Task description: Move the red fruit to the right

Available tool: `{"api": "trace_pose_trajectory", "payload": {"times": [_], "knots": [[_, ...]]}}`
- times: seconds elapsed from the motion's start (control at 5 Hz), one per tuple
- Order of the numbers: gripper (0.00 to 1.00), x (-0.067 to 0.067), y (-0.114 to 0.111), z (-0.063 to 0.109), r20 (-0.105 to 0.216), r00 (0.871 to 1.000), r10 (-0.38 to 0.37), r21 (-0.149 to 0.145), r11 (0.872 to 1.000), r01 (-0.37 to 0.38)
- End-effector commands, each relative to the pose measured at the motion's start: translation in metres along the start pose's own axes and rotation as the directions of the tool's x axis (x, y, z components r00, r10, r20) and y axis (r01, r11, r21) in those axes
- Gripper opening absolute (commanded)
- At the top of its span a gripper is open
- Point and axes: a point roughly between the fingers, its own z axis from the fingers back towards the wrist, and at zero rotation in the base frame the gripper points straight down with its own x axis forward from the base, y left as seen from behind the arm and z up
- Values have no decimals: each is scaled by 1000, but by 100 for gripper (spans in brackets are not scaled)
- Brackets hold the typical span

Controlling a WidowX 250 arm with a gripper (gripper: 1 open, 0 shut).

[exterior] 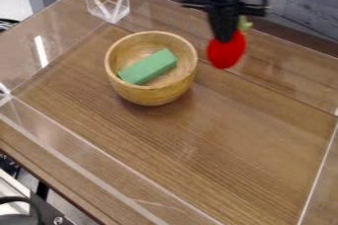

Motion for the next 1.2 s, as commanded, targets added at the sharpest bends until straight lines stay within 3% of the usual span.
{"api": "trace_pose_trajectory", "payload": {"times": [0.0, 0.2, 0.4, 0.6, 0.8, 1.0], "knots": [[0, 13, -37, 13, 54, 998, -25, -6, 1000, 26], [0, 17, -64, 4, 43, 999, -26, 0, 1000, 26], [0, 13, -50, -8, 38, 999, 2, 13, 1000, -3], [100, 7, -35, -15, 36, 999, 25, 25, 999, -26], [0, 2, -22, -22, 35, 999, 41, 29, 999, -42], [0, 5, -28, -27, 38, 998, 41, 29, 999, -42]]}}
